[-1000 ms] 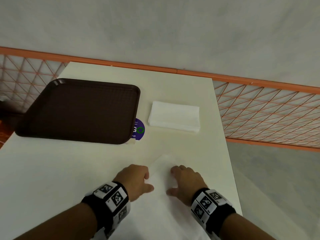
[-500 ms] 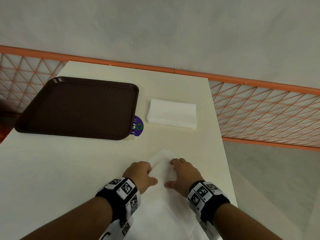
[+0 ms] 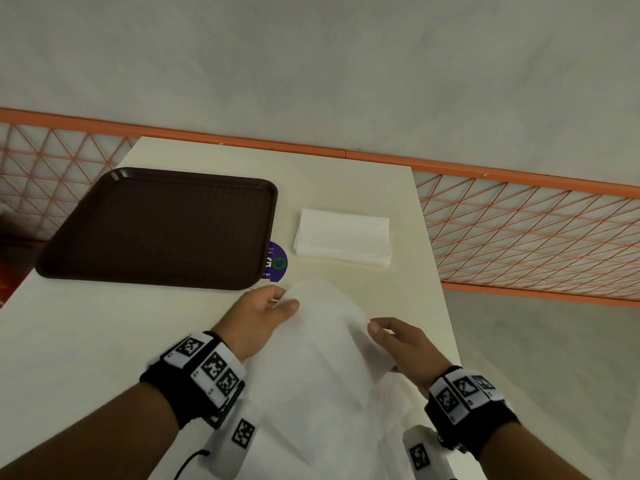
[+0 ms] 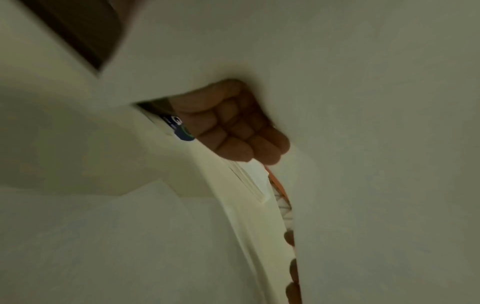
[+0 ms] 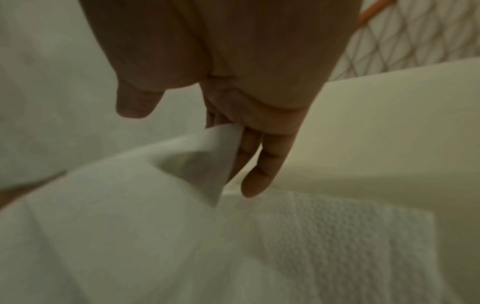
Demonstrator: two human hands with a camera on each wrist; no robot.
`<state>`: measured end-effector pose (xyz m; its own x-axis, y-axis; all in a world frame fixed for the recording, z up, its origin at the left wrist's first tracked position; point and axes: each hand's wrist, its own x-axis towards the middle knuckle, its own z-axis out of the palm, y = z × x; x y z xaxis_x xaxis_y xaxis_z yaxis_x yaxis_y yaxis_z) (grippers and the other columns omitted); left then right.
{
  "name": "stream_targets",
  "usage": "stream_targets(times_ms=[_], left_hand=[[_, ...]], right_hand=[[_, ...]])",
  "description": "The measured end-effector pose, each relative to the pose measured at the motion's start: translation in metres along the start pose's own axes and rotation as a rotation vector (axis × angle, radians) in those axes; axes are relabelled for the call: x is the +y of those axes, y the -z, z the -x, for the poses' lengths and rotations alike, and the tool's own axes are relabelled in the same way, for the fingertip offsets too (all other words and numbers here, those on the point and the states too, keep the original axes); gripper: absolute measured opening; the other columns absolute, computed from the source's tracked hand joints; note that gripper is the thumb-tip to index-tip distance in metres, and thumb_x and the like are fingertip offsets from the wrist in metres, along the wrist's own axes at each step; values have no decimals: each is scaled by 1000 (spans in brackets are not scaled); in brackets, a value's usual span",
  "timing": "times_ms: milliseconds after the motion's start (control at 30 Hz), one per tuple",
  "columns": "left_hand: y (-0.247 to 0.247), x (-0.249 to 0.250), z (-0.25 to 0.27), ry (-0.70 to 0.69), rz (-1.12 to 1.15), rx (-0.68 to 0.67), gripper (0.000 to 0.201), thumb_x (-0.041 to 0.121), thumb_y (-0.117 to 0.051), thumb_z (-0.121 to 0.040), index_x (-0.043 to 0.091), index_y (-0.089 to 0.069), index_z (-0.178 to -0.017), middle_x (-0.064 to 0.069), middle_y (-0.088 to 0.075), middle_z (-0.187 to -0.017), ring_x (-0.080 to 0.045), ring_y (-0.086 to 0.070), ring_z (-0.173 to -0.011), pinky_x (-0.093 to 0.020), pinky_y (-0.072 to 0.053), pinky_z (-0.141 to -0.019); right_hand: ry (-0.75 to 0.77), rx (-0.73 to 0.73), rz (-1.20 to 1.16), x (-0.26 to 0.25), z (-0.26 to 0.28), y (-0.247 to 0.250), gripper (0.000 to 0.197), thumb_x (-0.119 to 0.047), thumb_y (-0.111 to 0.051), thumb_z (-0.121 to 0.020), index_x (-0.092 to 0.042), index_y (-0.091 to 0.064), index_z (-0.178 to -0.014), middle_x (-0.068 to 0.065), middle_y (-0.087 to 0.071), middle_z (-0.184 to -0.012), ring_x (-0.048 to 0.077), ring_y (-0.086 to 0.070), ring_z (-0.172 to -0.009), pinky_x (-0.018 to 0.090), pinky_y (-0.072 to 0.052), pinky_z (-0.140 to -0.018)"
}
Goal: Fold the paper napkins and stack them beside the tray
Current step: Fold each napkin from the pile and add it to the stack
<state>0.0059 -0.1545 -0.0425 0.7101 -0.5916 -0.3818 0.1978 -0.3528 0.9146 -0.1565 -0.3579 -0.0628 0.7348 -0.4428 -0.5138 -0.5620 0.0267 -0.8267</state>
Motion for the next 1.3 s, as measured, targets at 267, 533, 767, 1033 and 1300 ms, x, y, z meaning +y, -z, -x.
stream_targets(times_ms=[267,533,767,1033,1300], left_hand=[[10,-25,-11,186,145,289,25,21,-57,-93,20,-61,-118,-4,-68,-112,-23,-66,-98,-47,-51,-94],[15,-14,0,51,-66,217,31,25,-54,-96,34,-56,-125,-4,-67,-107,-15,-61,-103,-30,-49,-92],[26,-4,1,15,-39,3,42,15,-81,-74,34,-67,-108,4,-67,-114,-12,-61,-109,-33,-47,-100],[25,-2,-1,-42,-141,39,32,16,-78,-78,36,-69,-102,12,-64,-113,1,-54,-108,-19,-41,-92],[27,3,-7,-92,-146,154,16,18,-76,-80,31,-71,-88,5,-68,-93,-8,-62,-84,-22,-50,-79]], right_hand=[[-262,-95,-427,-6,1,-22,39,-41,-63,-90,-14,-61,-120,14,-71,-111,31,-69,-94,42,-57,-78],[35,92,-288,-19,-1,-22,44,-8,-69,-87,-32,-55,-121,19,-73,-92,27,-69,-83,52,-55,-83],[68,17,-391,-32,4,-8,30,9,-74,-73,-6,-70,-98,12,-72,-91,28,-67,-83,49,-52,-88],[149,83,-292,-37,-2,-7,32,12,-74,-73,-12,-72,-94,5,-73,-85,20,-66,-76,36,-55,-75],[205,176,26,-41,-9,-4,19,-13,-79,-78,-30,-74,-85,9,-70,-88,19,-62,-70,25,-50,-67]])
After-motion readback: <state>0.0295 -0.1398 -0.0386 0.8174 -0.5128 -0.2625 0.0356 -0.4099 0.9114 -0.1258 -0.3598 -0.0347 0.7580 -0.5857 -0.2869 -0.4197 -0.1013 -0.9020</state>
